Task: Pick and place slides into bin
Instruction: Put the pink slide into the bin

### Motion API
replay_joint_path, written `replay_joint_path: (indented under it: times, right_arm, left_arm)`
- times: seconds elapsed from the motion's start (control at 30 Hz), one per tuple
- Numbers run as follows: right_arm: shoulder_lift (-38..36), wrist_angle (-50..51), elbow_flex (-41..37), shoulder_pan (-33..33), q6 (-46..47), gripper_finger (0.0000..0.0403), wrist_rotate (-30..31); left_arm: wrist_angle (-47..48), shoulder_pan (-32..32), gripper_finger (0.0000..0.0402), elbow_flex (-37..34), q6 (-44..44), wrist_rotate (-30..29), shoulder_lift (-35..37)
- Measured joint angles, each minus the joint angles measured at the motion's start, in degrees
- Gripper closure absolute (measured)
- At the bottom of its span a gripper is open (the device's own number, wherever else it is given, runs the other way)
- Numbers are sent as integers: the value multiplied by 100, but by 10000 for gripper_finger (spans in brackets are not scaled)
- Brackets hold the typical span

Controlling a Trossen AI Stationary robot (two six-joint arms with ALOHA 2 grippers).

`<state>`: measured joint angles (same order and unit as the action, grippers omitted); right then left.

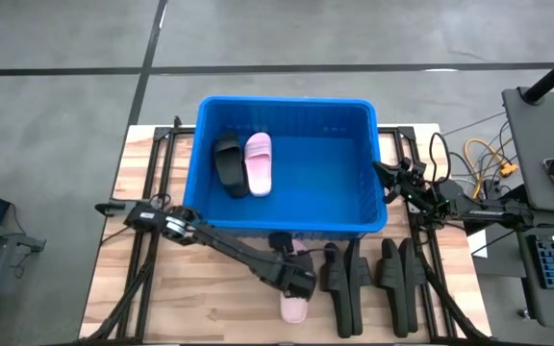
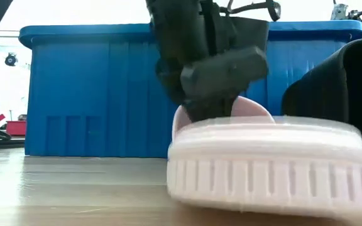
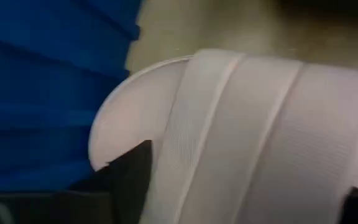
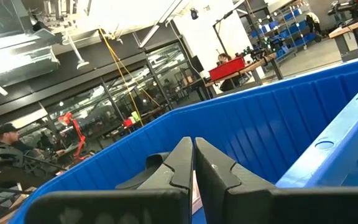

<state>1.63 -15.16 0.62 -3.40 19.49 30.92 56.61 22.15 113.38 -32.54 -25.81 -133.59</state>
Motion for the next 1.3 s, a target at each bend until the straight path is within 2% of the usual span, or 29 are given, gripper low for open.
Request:
replay_joint_path:
  times: [0.13, 0.2, 0.27, 0.3, 0.4, 0.5, 0.57, 0.63, 0.7, 0.77, 0.83, 0.97, 1.0, 1.03, 1.07, 1.2, 1.3]
  right_arm:
    - [2, -2, -2, 1, 2, 394, 0]
    - [5, -2, -2, 0, 0, 394, 5]
    - [4, -1, -2, 1, 0, 394, 6]
    - [2, 1, -2, 1, 0, 394, 7]
    - [0, 4, -4, 0, -2, 394, 9]
    - [0, 15, -4, 0, -2, 394, 13]
    - [0, 22, -4, 2, -3, 394, 13]
    - [0, 24, -4, 2, -3, 394, 14]
    - [0, 26, -4, 0, -3, 394, 15]
    - [0, 28, -4, 0, -7, 394, 15]
    - [0, 31, -4, 2, -19, 394, 15]
    - [0, 31, -4, 2, -20, 394, 15]
    - [0, 31, -4, 2, -20, 394, 15]
    - [0, 31, -4, 2, -20, 394, 17]
    - [0, 31, -4, 2, -20, 394, 15]
    - [0, 31, -4, 2, -20, 394, 17]
    - [0, 28, -4, 2, -19, 394, 17]
  left_arm:
    - [-7, -128, 269, 11, 116, 766, 72]
    - [23, -134, 323, 18, 481, 1176, 136]
    - [218, -145, 375, 76, 738, 1703, 278]
    - [283, -153, 387, 108, 801, 2031, 380]
    - [264, -203, 390, 214, 1109, 3275, 830]
    - [17, -289, 396, 266, 1214, 4205, 1439]
    - [-409, -414, 399, 269, 1215, 4506, 1896]
    - [-880, -543, 399, 251, 1218, 4482, 2356]
    - [-1329, -683, 400, 251, 1354, 4124, 2821]
    - [-1616, -817, 400, 251, 1645, 3101, 3232]
    - [-1662, -927, 401, 251, 2173, 1509, 3587]
    - [-1675, -1228, 401, 195, 3018, -2322, 3958]
    - [-1667, -1357, 401, 161, 3239, -2995, 3988]
    - [-1656, -1502, 401, 119, 3522, -3327, 4011]
    - [-1658, -1654, 401, 71, 3827, -3405, 4014]
    - [-1645, -2286, 401, -155, 4509, -2868, 3858]
    - [-1377, -2714, 401, -441, 4537, -2478, 3632]
